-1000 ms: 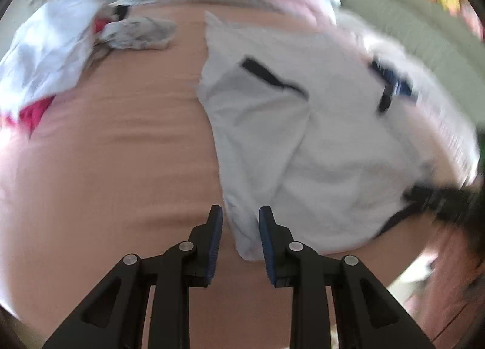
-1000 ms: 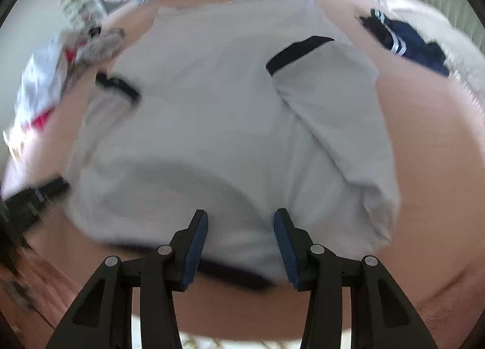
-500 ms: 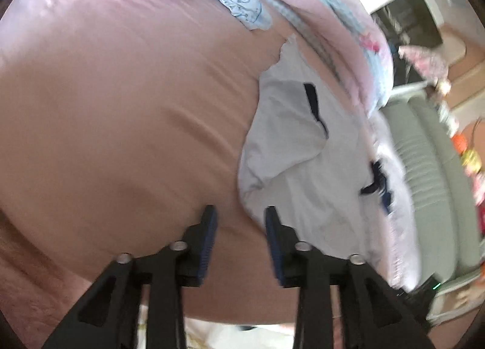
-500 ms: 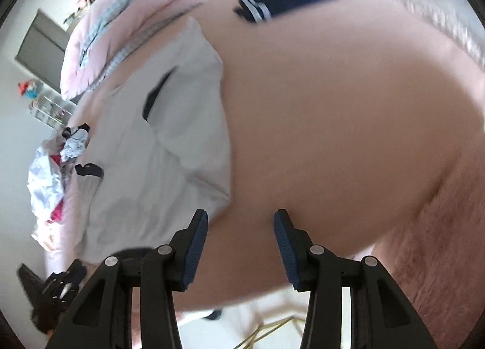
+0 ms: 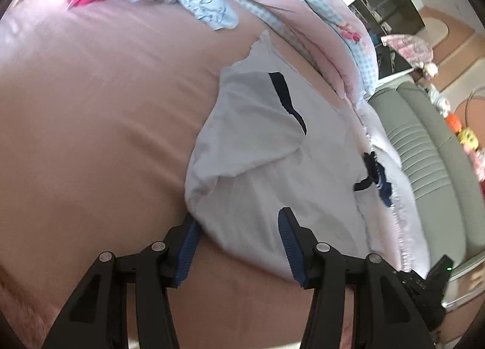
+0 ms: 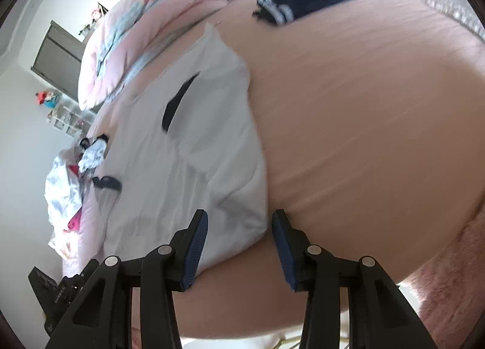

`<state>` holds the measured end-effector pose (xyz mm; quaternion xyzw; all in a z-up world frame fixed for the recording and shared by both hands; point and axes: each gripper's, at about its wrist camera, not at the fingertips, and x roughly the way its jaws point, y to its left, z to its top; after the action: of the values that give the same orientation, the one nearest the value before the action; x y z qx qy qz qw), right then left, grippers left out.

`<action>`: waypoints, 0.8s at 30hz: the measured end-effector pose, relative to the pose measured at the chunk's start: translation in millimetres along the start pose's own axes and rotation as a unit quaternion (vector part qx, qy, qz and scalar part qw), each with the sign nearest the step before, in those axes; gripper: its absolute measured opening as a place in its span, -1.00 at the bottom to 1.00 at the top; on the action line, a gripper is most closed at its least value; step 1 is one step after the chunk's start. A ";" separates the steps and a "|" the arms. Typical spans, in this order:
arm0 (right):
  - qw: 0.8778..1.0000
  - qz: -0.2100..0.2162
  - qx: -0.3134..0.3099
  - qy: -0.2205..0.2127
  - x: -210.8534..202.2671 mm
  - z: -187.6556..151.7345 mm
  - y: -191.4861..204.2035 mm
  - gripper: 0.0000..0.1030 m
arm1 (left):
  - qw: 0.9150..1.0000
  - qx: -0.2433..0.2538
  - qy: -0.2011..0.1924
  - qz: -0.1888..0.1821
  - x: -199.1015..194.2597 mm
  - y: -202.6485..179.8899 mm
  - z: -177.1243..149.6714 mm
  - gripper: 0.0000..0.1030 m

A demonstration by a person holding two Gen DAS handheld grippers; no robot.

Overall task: Fold clothes
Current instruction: 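Press the folded shirt edge flat with both grippers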

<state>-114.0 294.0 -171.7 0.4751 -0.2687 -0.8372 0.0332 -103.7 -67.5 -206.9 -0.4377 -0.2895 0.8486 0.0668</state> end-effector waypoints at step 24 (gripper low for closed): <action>0.979 -0.153 -0.136 0.007 -0.8 4.3 9.1 -0.34 | 0.997 0.066 -0.006 0.032 7.2 -11.0 -3.5 -0.02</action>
<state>-118.9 288.3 -164.9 0.5073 -0.0762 -0.8579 -0.0288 -106.9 -54.2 -207.5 -0.4364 -0.2190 0.8701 0.0669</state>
